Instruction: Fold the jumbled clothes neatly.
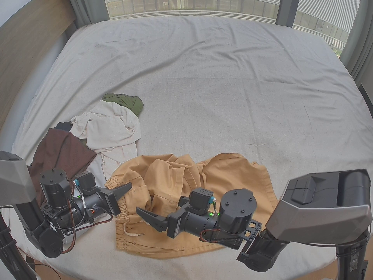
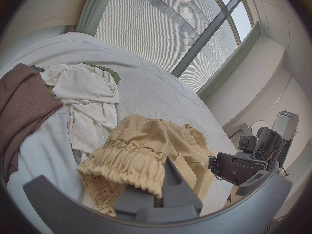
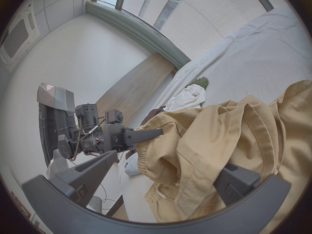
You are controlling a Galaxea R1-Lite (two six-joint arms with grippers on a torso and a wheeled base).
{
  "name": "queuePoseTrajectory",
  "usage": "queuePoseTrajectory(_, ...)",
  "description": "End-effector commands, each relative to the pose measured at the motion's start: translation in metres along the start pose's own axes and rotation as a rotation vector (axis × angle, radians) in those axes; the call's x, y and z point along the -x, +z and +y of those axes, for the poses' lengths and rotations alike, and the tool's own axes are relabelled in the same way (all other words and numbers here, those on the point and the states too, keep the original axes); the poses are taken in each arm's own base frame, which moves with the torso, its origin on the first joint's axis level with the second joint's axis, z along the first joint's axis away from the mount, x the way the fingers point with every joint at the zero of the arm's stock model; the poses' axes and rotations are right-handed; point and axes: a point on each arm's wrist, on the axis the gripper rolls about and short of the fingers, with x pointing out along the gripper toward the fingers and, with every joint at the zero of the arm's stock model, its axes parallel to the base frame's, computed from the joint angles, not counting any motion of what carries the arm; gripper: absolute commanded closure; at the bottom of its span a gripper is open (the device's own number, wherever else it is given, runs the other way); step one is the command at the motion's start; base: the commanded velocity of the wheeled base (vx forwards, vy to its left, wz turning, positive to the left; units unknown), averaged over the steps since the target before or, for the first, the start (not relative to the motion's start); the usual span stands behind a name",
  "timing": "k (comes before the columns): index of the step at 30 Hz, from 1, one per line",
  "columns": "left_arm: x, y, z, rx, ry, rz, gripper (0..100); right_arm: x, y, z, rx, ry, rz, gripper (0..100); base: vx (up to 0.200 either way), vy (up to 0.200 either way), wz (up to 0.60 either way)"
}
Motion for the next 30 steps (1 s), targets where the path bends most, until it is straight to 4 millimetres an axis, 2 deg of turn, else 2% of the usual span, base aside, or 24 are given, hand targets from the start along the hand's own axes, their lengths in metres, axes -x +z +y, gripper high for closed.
queuePoseTrajectory(1,0.0003,0.0,0.0002,0.001,0.001,0.0,100,-0.005,-0.0041,-0.0025,0.002,0.001,0.001,0,0.0,0.0,0.0)
queuePoseTrajectory(12,0.0003,0.0,0.0002,0.001,0.001,0.0,100,-0.0086,-0.0106,-0.0061,0.005,-0.004,0.008,0,0.0,0.0,0.0)
queuePoseTrajectory(16,0.0005,0.0003,0.0001,0.0,0.001,-0.002,100,-0.0108,-0.0071,-0.0084,0.009,-0.007,-0.008,0,0.0,0.0,0.0)
queuePoseTrajectory(17,0.0006,0.0004,0.0004,0.001,0.002,-0.002,100,-0.0107,-0.0065,-0.0082,0.012,-0.006,-0.009,100,0.0,0.0,0.0)
queuePoseTrajectory(30,0.0,0.0001,0.0007,0.001,0.003,-0.001,100,-0.0087,-0.0037,-0.0086,0.033,-0.012,-0.015,100,0.0,0.0,0.0)
